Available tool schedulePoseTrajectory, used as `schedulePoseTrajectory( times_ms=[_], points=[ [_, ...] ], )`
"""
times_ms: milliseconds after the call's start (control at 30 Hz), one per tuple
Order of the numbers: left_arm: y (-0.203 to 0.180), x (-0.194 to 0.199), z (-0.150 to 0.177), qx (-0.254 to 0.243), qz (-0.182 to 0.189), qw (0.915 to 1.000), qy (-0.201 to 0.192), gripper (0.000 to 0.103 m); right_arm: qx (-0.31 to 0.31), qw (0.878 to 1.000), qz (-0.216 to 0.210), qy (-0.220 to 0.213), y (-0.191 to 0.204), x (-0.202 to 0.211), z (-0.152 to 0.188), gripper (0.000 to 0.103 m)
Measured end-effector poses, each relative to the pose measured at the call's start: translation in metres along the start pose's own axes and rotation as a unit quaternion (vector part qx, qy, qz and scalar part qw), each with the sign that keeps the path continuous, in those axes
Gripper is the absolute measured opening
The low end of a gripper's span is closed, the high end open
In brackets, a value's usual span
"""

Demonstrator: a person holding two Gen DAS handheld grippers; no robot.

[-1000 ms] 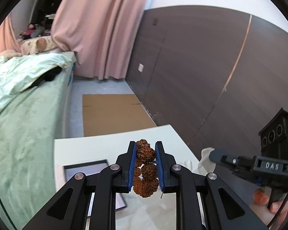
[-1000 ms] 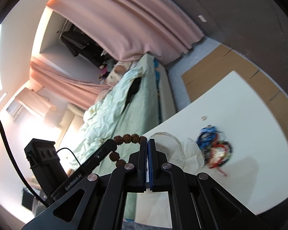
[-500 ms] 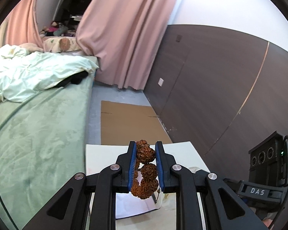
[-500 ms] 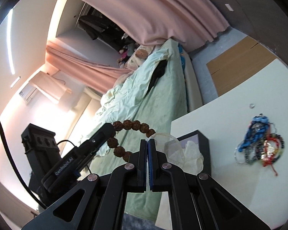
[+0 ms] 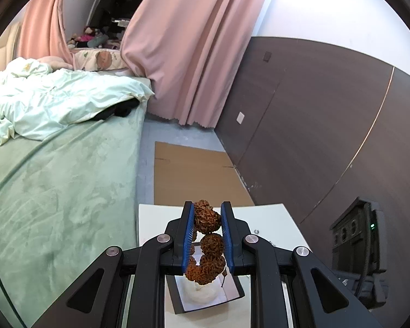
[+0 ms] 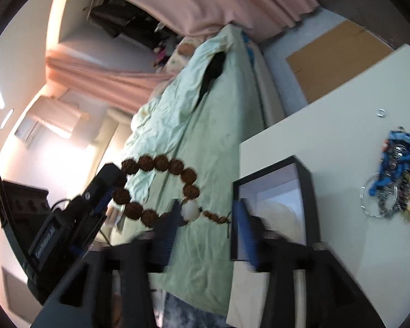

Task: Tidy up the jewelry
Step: 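Lift the wooden bead bracelet with the left gripper and drop it into the black box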

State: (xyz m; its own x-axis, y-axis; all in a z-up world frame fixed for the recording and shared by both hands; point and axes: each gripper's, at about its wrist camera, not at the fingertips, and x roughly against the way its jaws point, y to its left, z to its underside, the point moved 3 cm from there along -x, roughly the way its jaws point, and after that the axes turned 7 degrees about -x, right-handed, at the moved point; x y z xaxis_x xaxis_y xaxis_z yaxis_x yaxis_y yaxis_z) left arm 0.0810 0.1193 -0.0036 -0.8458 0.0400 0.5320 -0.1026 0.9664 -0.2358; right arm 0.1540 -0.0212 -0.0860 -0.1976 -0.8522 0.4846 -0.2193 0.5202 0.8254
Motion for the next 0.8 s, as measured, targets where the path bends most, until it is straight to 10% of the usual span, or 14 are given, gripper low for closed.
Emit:
schedulePoseTrajectory(
  times_ms=[800],
  points=[
    [-0.04,-0.073,0.046,-0.044,-0.007,0.9912,0.125,0.023,-0.016,0.998,0.025,-0.059,-0.038,0.093,-0.017,0.051]
  ],
)
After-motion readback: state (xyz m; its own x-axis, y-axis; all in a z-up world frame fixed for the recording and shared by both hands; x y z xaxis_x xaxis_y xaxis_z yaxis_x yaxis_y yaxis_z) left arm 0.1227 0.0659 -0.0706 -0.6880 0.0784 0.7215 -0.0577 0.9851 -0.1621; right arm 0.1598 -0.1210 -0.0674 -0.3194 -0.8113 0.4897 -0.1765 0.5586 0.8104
